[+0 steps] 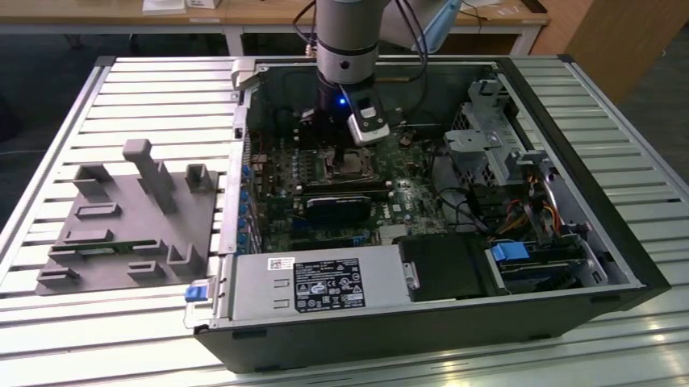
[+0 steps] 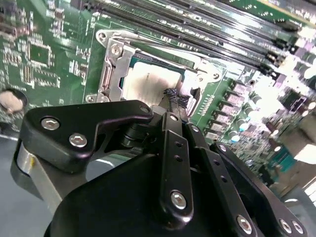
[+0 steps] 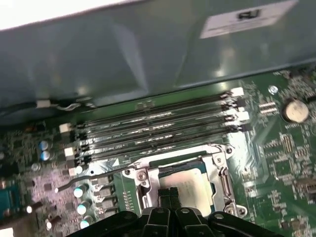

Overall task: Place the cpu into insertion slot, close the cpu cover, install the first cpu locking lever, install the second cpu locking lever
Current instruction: 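Close the cpu cover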

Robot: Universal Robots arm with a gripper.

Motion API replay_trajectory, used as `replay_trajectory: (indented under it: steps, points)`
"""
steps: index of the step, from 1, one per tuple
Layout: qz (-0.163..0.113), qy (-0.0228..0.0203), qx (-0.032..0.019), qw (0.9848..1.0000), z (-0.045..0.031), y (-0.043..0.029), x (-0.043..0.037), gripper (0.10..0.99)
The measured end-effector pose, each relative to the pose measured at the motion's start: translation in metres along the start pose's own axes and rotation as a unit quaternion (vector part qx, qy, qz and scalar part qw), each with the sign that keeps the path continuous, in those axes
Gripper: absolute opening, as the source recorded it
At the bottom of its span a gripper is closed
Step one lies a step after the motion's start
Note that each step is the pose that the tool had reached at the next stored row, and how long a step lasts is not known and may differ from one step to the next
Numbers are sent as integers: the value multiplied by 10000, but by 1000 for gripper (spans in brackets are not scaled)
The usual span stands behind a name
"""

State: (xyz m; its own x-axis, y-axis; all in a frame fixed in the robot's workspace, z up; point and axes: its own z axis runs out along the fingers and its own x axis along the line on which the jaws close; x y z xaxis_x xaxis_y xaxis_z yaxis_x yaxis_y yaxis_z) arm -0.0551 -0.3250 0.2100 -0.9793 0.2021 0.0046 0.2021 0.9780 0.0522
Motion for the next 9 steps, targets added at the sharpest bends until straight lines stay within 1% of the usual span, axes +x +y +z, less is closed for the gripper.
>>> replay_trajectory:
  steps: [3,6,9]
  points:
    - [-272,14,1,9996,2,0,0,106]
    - [-545,29,3,9985,4,0,0,106]
    - [-671,29,1,9977,6,-5,6,106]
